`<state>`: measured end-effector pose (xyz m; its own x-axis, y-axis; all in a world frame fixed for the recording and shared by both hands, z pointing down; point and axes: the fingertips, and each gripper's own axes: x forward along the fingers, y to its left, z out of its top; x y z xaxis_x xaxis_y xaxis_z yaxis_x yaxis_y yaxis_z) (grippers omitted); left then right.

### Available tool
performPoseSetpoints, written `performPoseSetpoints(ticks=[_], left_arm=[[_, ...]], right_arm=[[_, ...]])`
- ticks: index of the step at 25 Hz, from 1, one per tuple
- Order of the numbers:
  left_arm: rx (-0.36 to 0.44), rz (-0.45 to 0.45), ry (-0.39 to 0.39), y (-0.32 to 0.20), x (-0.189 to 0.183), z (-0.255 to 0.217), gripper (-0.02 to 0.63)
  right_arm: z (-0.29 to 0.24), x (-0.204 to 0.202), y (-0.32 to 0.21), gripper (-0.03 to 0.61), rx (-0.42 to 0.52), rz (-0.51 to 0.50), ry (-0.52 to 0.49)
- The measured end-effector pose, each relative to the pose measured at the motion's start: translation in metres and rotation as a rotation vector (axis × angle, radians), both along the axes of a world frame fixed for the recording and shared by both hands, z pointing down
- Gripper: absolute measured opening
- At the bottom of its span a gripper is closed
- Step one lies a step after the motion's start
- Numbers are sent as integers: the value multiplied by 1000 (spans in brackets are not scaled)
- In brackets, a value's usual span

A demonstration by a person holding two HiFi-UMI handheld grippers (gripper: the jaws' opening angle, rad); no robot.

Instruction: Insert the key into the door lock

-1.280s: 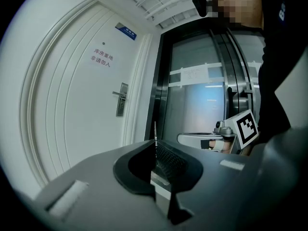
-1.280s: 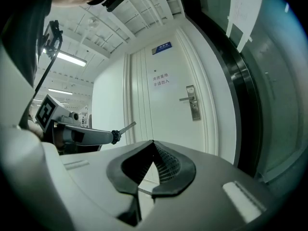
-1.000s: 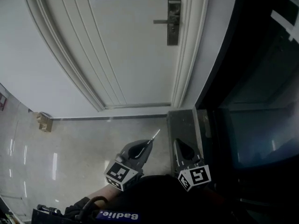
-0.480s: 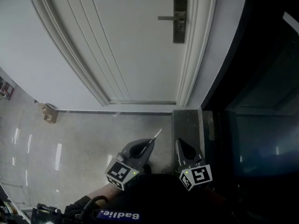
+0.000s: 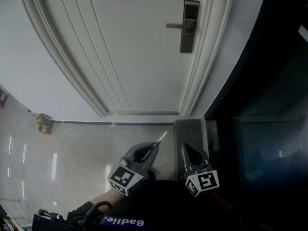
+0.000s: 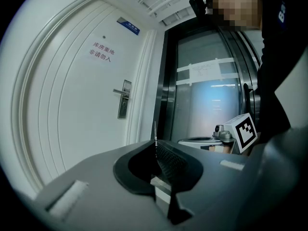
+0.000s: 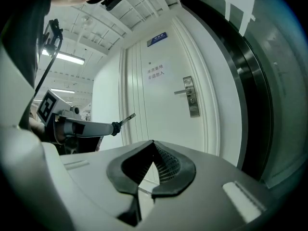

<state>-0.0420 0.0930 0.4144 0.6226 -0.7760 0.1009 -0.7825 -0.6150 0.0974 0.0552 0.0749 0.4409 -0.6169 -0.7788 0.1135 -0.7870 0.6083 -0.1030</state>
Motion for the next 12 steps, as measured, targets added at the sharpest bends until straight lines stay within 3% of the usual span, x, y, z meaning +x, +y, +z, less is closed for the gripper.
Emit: performPoseSetpoints(ticks=[12], left_arm=[[-11,99,48,-128,-92,-16,28]], right_arm=[[-21,-89,-119,3,-19,103,53]])
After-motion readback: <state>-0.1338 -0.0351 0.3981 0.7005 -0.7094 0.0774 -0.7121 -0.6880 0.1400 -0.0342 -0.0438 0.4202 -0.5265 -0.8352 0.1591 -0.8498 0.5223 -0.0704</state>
